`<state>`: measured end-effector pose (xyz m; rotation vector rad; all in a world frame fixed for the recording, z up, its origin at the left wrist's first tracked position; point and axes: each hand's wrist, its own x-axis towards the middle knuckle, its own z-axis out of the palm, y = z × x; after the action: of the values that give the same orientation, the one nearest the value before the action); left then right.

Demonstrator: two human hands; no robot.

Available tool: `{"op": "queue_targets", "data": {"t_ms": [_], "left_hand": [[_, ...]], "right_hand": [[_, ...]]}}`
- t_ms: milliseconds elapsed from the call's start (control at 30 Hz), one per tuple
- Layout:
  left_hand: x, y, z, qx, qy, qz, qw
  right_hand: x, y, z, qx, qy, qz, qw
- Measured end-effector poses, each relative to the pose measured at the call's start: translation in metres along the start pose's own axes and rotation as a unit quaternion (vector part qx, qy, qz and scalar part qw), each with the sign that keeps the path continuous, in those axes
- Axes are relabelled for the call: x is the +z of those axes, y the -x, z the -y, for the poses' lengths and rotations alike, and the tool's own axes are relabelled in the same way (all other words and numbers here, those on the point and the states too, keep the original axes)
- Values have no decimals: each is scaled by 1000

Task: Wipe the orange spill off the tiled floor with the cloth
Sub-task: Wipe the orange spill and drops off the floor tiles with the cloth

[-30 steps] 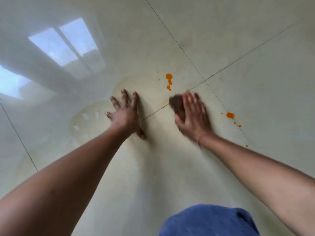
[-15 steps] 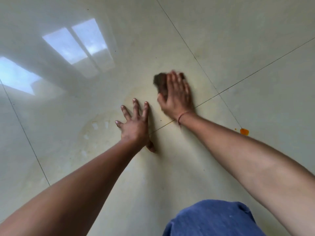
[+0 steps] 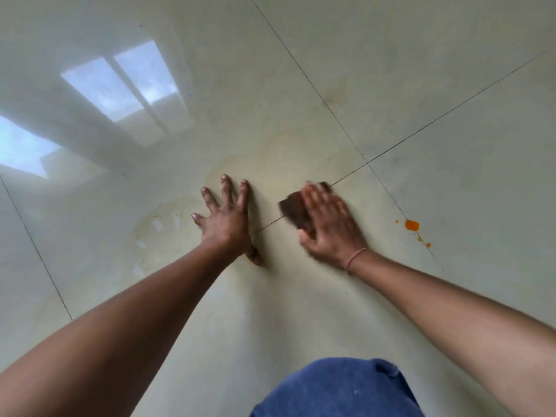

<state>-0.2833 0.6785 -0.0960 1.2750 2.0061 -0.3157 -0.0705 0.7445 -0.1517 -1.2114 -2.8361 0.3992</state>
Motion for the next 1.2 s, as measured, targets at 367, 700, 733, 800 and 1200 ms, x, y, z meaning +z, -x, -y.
{"op": "queue_targets", "data": {"t_ms": [367, 700, 733, 800, 1200], "left_hand": [[4, 6, 1, 4, -13, -31, 999], [47, 48, -53, 241, -275, -29, 930], [60, 55, -64, 253, -257, -18, 933], [80, 66, -87, 247, -209, 13, 946], [80, 73, -124, 176, -216, 94, 956]], "right_hand": [[-2, 97, -20, 62, 7, -5, 998], [-2, 186, -33, 104, -2, -27, 994], [-7, 177, -47, 162, -1, -30, 986], [-11, 148, -54, 258, -11, -50, 965], [-10, 191, -55, 295, -40, -45, 954]]}}
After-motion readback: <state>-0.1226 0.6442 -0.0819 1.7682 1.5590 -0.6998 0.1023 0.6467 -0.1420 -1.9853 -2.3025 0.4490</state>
